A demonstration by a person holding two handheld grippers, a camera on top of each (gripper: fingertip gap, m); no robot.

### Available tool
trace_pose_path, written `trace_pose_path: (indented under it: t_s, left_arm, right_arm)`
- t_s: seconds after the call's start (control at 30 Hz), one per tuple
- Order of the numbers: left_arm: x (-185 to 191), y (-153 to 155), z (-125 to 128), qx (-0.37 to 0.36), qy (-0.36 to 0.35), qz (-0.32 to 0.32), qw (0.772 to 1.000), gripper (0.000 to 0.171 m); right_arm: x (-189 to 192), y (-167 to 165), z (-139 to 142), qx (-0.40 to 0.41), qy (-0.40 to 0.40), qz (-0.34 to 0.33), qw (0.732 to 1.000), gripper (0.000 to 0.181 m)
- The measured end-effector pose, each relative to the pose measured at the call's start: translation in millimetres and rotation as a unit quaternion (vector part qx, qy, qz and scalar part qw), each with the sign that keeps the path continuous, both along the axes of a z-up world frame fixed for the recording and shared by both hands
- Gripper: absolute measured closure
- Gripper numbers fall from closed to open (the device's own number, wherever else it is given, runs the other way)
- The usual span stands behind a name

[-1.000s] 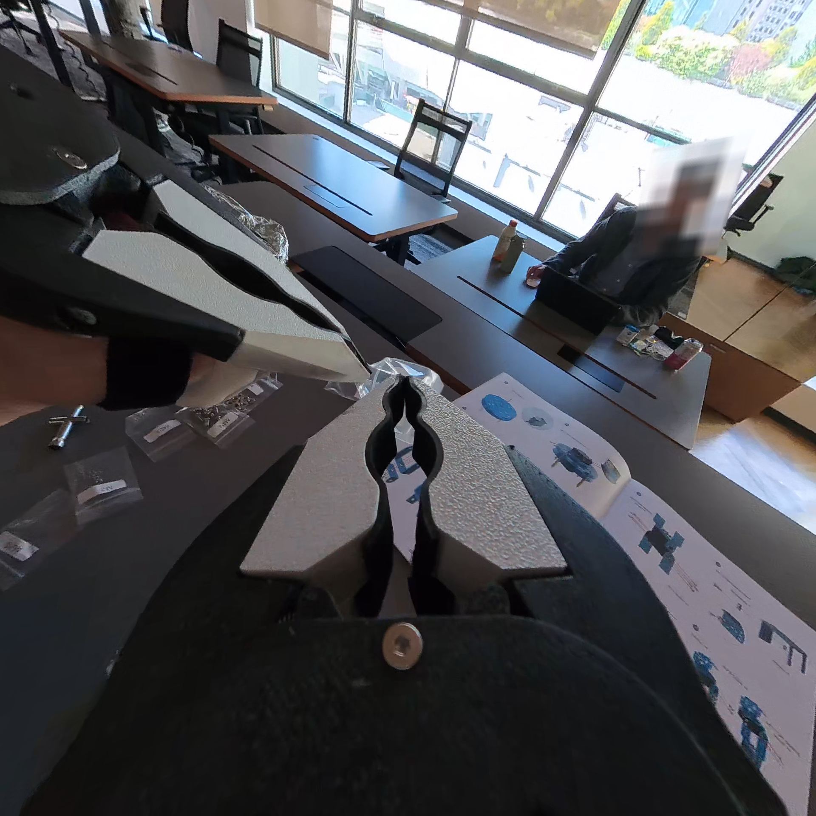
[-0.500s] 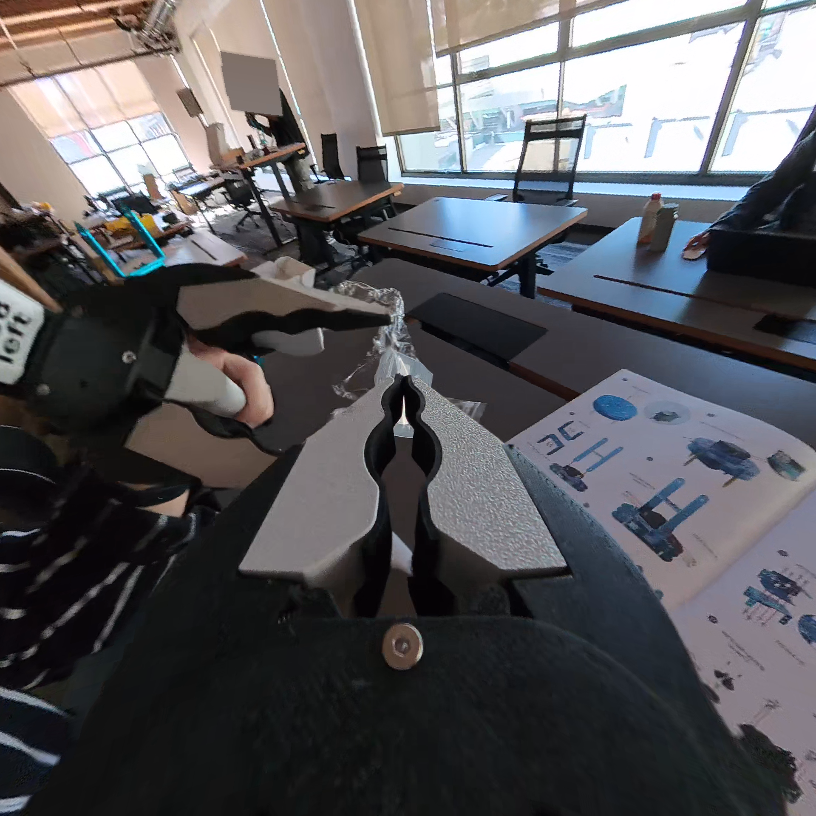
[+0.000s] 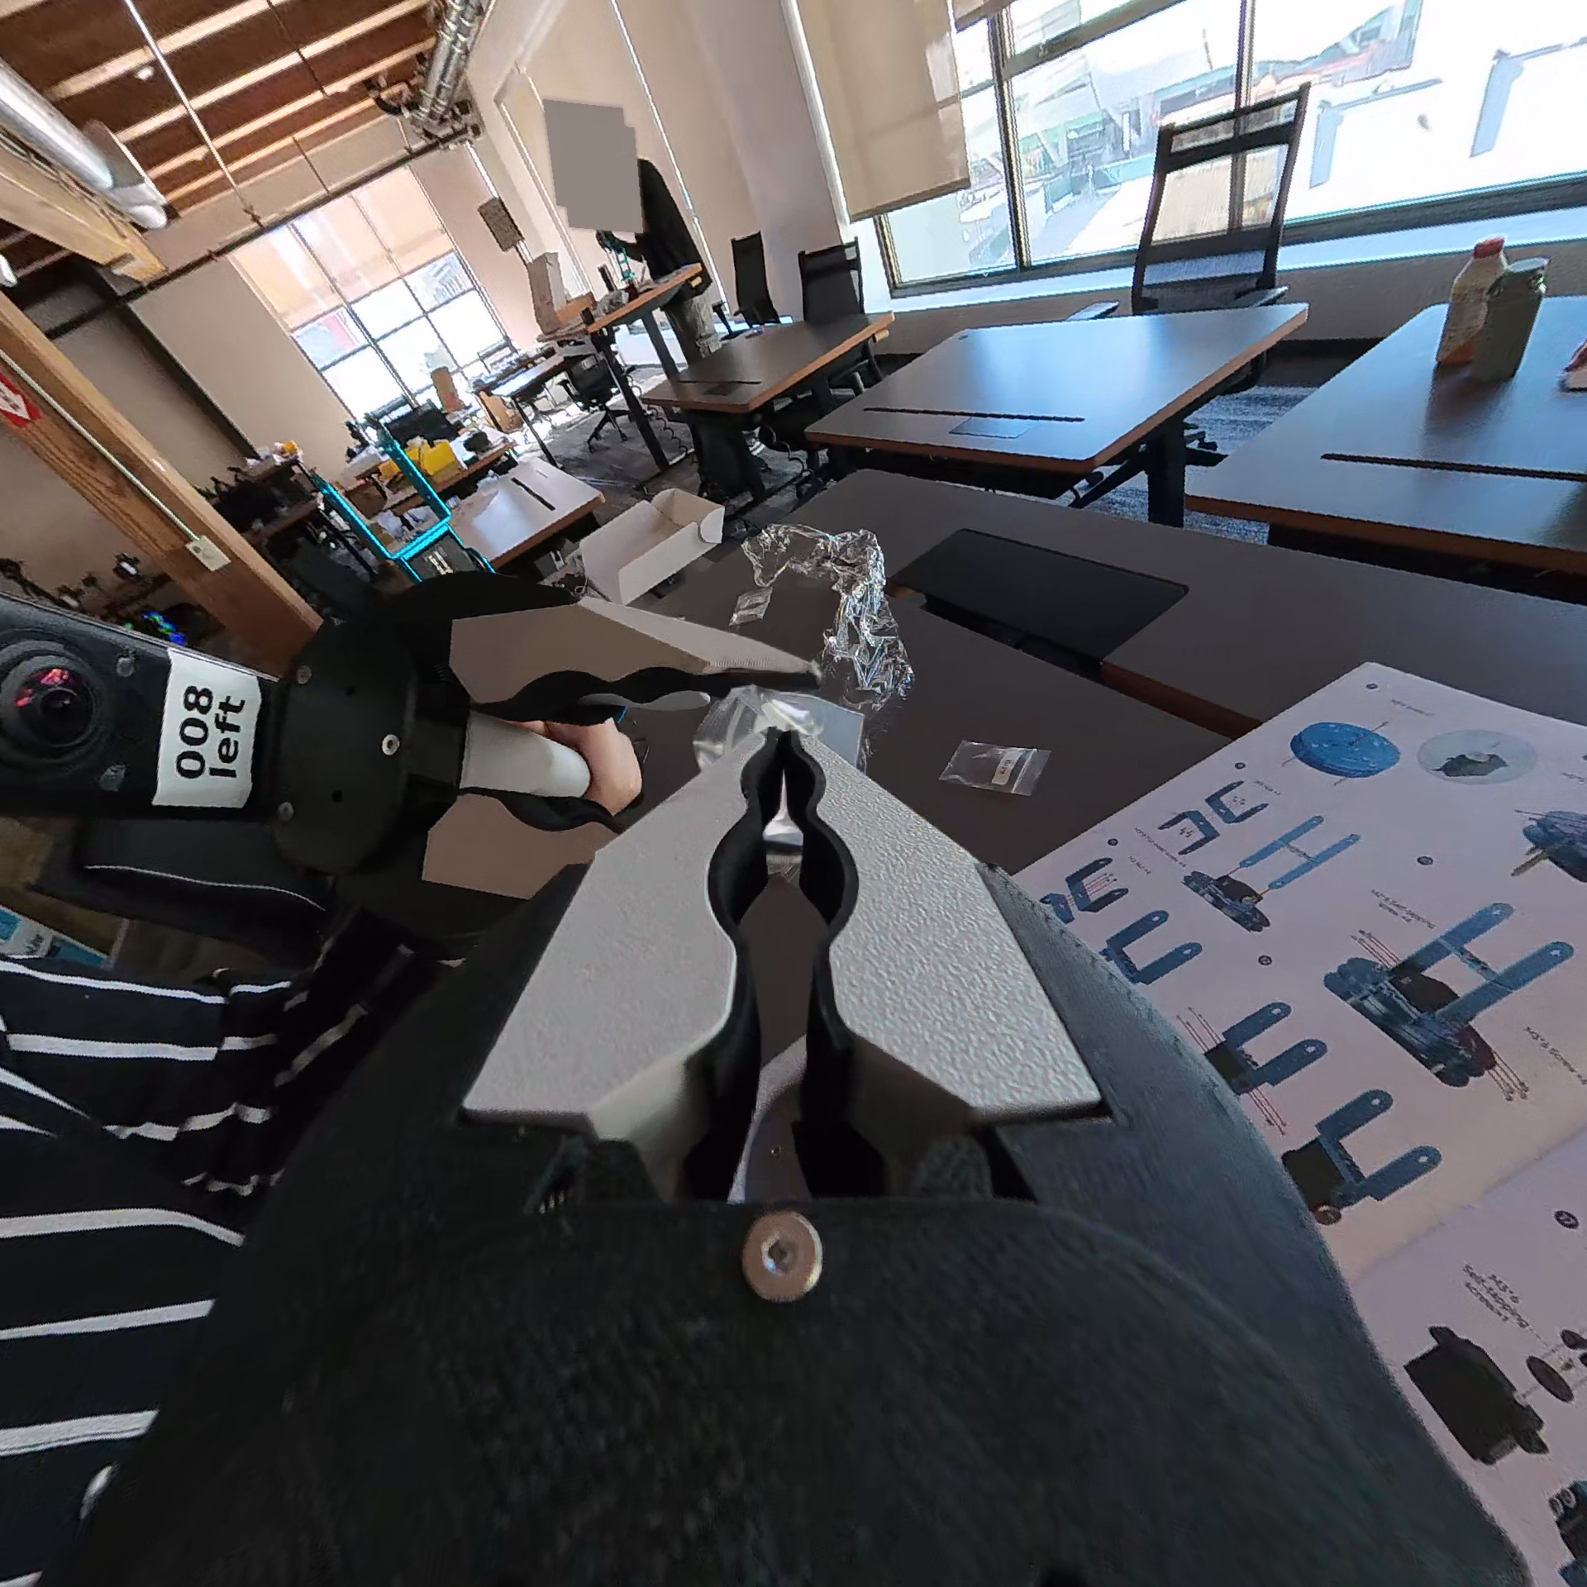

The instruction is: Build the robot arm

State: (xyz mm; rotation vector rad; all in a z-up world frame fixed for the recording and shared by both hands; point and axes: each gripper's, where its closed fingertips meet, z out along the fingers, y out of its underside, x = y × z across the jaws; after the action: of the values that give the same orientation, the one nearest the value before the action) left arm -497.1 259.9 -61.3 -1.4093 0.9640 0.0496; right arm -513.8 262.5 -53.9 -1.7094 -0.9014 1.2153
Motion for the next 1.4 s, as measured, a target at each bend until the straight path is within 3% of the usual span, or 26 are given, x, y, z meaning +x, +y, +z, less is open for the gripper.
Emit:
trace_pose_path:
  t_s: [0.2,0.33,0.57,0.83,1.0,1.07,1.1,1.23,1.4]
  left_arm:
    - [-2,-2,-1,0.002,0.016,0.001,1.000,0.146]
    - [-1,-1,-2,0.011,0.035,0.008,0.999,0.146]
    - [3,-2,-12,-0.002,0.056,-0.001,0.998,0.147]
    - [9,-2,-23,-0.020,0.076,-0.009,0.997,0.146]
    - [12,-4,-24,-0.021,0.080,-0.012,0.997,0.146]
    - [15,-6,-26,-0.027,0.081,-0.019,0.996,0.145]
    - [19,-8,-28,-0.033,0.084,-0.028,0.996,0.145]
    - [42,-11,-44,-0.047,0.100,-0.049,0.993,0.144]
    - [69,-9,-58,-0.081,0.056,-0.070,0.993,0.144]
  right_arm:
    - [1,1,-4,-0.001,-0.008,0.006,1.000,0.181]
    - [1,2,-3,-0.001,-0.003,0.008,1.000,0.180]
    - [7,3,-16,-0.025,-0.031,0.024,0.999,0.161]
    - [7,-6,-21,-0.083,-0.016,0.075,0.994,0.160]
    - [7,-7,-32,-0.076,-0.051,0.072,0.993,0.158]
    - [9,-9,-35,-0.077,-0.069,0.070,0.992,0.170]
    - [14,-8,-42,-0.070,-0.093,0.057,0.992,0.179]
    - [38,-9,-59,-0.056,-0.154,0.024,0.986,0.181]
    - [67,-7,-76,-0.083,-0.206,0.011,0.975,0.181]
